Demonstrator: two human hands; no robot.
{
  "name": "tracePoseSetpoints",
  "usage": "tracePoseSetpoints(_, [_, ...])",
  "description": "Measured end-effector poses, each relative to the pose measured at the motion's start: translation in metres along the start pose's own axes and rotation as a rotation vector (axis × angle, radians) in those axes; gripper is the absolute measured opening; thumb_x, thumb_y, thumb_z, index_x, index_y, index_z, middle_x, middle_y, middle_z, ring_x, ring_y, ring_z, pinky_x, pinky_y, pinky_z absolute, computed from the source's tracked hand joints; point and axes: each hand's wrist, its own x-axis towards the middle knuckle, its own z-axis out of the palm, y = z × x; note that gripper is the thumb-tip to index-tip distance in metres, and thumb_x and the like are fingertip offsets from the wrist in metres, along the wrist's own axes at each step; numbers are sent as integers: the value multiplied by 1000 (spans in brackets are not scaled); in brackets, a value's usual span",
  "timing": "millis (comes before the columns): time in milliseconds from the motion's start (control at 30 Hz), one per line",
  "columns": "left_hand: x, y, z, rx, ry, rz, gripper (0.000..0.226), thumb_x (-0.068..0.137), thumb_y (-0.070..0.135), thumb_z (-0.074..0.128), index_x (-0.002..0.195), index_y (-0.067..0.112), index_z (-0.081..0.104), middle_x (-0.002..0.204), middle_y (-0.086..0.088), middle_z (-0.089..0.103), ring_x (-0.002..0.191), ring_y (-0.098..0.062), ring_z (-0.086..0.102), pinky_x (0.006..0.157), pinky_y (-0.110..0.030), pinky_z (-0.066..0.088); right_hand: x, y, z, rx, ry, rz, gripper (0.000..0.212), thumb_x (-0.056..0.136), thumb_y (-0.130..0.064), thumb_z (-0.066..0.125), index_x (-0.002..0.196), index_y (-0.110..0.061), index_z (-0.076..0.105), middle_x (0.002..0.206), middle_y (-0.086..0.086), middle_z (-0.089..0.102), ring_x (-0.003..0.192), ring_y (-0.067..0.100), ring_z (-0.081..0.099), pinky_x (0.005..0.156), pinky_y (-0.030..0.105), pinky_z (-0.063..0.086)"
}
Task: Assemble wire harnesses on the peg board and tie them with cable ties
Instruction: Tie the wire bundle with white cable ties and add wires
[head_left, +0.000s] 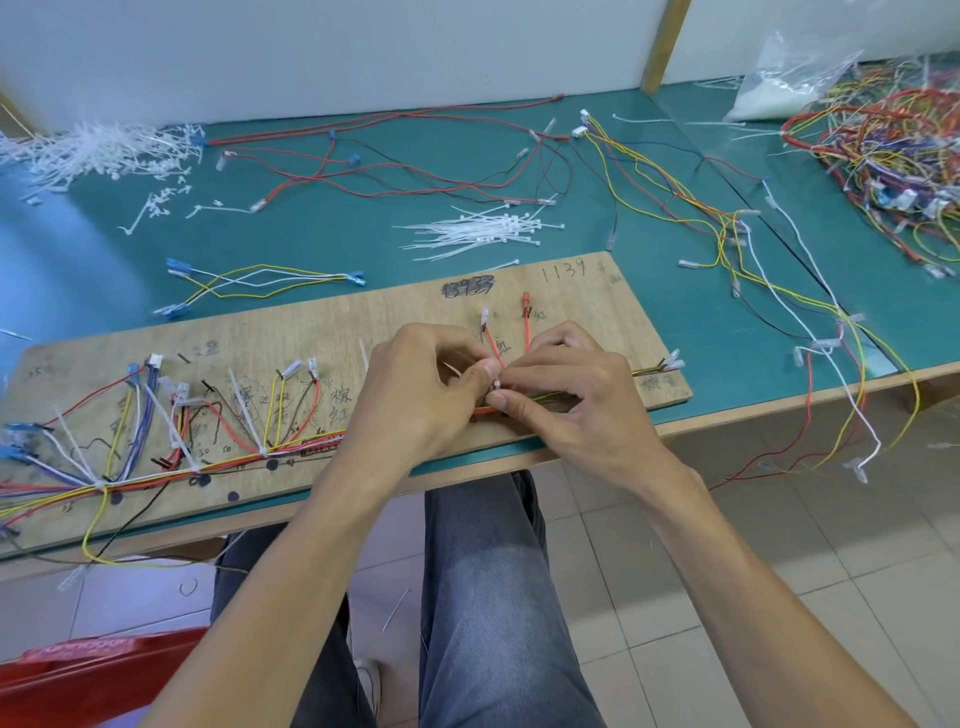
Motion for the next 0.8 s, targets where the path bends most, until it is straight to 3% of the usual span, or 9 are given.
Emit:
tracePoseSetpoints(100, [5,2,1,45,-19,7,13,91,30,78,79,33,79,70,17,73,67,0,62,67,-20,47,0,-2,-1,8,-9,3,8,92,-23,84,97,-18,86,91,-10,78,93,25,58,81,39,51])
tracePoseSetpoints(200, [9,7,3,99,-28,34,14,92,30,76,78,31,76,71,13,73,79,-9,68,91,-42,54,1,-3,-2,19,-10,16,6,94,-21,81,95,-18,86,89,-10,78,91,25,58,80,40,51])
tracePoseSetpoints(267, [11,8,2,87,-30,40,14,93,30,75,79,29,75,73,13,74,83,-12,70,96,-50,53,2,-5,-2,31,-19,57,7,95,-20,80,93,-18,86,88,-10,79,92,24,59,80,40,51])
tracePoseSetpoints(500, [11,3,6,56,-37,55,14,97,34,69,84,31,74,78,18,73,81,-12,68,95,-56,51,5,-7,-6,143,-43,267,2,89,-24,85,91,-24,86,87,-8,75,97,17,65,83,43,55])
tracePoseSetpoints(667, [12,-1,3,30,-70,77,15,97,33,69,83,31,73,77,18,73,81,-9,69,96,-55,51,5,-10,-7,198,-44,365,6,86,-29,87,91,-29,85,94,-8,71,93,13,70,83,34,58])
tracePoseSetpoints(800, [11,-3,6,11,-58,115,15,99,29,68,86,26,75,77,12,73,74,-9,67,83,-43,57,6,-11,-10,204,-59,335,6,86,-23,87,92,-26,85,89,-8,72,98,15,67,84,39,57])
